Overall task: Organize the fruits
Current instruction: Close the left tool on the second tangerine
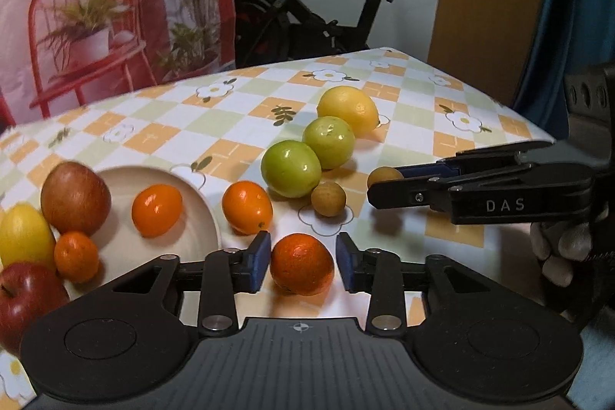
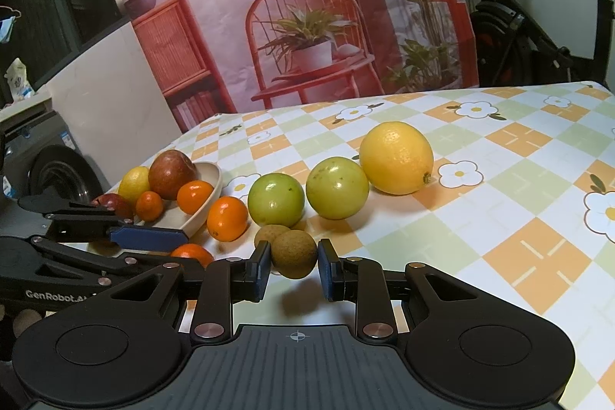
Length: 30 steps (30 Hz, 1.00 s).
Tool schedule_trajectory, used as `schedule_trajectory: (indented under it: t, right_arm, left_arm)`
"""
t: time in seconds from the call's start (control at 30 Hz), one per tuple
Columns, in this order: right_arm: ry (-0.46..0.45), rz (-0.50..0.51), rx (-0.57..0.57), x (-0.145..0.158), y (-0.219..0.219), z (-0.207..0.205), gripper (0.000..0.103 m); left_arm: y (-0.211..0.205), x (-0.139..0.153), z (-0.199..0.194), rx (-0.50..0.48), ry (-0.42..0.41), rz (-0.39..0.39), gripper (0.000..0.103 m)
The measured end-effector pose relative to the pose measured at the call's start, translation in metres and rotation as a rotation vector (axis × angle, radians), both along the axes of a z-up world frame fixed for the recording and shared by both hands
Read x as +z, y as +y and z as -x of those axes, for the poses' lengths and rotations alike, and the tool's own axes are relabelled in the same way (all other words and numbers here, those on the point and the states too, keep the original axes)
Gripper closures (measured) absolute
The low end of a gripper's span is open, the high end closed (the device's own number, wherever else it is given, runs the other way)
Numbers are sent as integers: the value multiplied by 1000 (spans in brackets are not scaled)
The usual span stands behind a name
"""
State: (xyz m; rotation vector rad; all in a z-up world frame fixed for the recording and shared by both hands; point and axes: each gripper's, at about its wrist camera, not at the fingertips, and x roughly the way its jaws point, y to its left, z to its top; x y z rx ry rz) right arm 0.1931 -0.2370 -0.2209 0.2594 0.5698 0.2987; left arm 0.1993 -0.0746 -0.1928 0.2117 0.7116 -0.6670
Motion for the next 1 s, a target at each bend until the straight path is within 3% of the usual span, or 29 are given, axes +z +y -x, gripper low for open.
schedule_trajectory:
  t: [0.27, 0.5, 1.0]
  right_arm:
    - [0, 1, 0, 0, 0, 0, 79]
    - [0, 0, 0, 0, 0, 0, 79]
    - [0, 0, 0, 0, 1, 0, 79]
  left_arm:
    - [3, -1, 1, 31, 25, 7, 57]
    - [3, -5, 1, 53, 38, -32, 57]
    - [8, -3, 7, 55, 18, -9, 62]
